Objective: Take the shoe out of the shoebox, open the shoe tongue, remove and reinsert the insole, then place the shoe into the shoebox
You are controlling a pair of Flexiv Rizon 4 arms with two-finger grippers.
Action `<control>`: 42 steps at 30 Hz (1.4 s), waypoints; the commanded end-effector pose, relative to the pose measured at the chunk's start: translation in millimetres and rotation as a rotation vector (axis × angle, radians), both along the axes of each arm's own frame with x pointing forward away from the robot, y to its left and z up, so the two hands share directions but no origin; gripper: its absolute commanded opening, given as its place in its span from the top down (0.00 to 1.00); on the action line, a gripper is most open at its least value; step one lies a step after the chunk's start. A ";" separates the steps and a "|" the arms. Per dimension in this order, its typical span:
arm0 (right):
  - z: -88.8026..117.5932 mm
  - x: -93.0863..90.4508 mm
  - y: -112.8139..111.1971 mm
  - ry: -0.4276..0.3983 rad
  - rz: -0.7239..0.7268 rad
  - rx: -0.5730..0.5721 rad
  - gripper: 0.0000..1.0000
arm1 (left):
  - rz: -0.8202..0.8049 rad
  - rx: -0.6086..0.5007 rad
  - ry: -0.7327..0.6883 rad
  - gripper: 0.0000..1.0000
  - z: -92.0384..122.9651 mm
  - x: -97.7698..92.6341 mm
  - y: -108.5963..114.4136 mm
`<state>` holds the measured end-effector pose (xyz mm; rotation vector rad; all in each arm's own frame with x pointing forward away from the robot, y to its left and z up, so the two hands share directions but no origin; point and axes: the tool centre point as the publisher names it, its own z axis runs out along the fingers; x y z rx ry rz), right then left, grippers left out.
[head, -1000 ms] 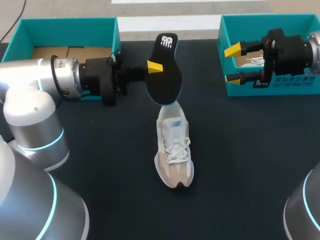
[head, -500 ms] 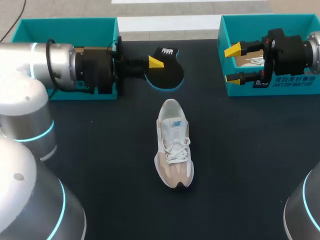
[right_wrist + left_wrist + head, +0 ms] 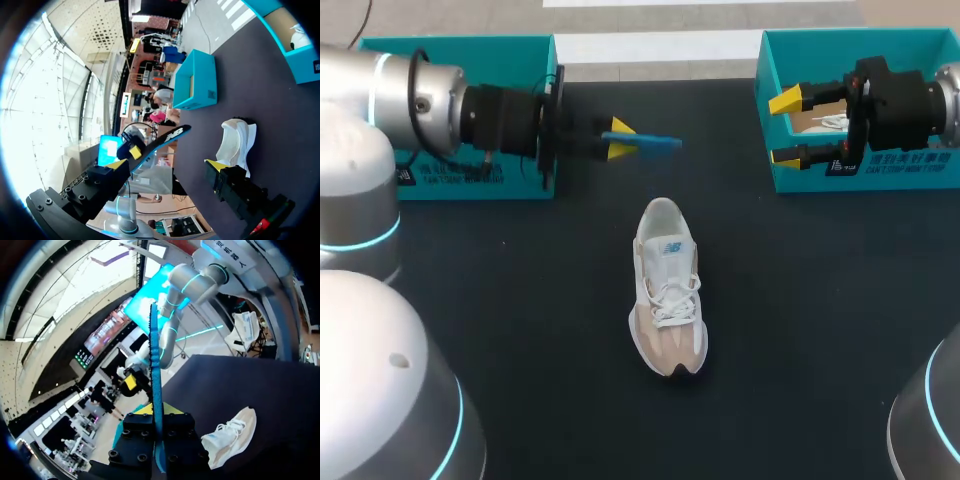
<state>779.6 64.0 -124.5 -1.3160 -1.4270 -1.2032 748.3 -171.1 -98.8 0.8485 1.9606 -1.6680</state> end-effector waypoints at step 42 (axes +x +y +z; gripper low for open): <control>-0.3 0.6 1.1 0.001 -0.001 -0.001 0.00 | 0.265 0.105 1.981 1.00 -5.2 -4.3 2.4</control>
